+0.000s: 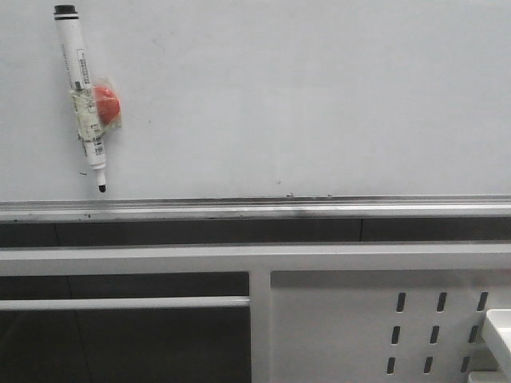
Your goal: Write number 1 on whiteboard
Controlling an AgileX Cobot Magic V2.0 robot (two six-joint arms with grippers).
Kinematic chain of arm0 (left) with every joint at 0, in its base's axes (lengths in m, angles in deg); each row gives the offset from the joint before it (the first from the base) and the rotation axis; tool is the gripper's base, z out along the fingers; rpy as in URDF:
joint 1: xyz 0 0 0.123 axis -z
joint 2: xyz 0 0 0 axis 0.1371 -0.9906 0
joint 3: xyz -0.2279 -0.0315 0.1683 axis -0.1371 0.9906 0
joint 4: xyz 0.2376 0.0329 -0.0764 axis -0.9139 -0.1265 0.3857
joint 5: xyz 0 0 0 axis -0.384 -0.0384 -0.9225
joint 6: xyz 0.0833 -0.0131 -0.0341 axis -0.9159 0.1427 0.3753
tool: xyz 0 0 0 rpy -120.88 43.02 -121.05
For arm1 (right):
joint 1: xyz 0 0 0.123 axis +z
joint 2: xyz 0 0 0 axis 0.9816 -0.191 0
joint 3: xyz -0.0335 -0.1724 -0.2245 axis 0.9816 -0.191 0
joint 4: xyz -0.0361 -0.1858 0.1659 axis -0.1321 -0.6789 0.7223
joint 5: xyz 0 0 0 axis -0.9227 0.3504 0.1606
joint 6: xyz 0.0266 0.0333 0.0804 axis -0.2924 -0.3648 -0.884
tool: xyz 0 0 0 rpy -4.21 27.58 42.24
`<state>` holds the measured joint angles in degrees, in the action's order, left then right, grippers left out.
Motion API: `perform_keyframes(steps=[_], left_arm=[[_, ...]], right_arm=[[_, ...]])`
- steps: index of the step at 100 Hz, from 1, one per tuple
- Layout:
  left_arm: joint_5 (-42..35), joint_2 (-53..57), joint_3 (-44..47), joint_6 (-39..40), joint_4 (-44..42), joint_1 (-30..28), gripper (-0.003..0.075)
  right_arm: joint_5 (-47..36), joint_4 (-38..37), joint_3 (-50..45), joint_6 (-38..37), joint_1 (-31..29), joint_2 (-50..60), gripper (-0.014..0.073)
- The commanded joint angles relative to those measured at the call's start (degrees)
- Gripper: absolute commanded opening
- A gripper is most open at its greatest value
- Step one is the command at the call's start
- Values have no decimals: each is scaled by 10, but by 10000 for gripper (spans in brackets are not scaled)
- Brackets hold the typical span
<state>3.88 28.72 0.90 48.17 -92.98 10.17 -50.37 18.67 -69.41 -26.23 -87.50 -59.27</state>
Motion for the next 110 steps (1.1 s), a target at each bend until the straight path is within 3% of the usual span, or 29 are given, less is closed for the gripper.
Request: perform_keyframes(steps=[1,60,76,93,110], left_arm=[[-33,10,20,3,-3,-2,-20],[-33,10,20,3,-36,-2,-20],[-59,10,20,3,-37,-2,-20],[-160,10,20,3,-37,-2,-20],[-180,10,20,3,-37,-2,-20]], right_arm=[[-14,6,-8,5,0,12,-69],[-18,6,-8,5,0,12,-69],[-101,24,-8,5,0,12,-69],[-219,32,-8,5,0,12,-69],[-231,32,-8,5,0,12,-69]])
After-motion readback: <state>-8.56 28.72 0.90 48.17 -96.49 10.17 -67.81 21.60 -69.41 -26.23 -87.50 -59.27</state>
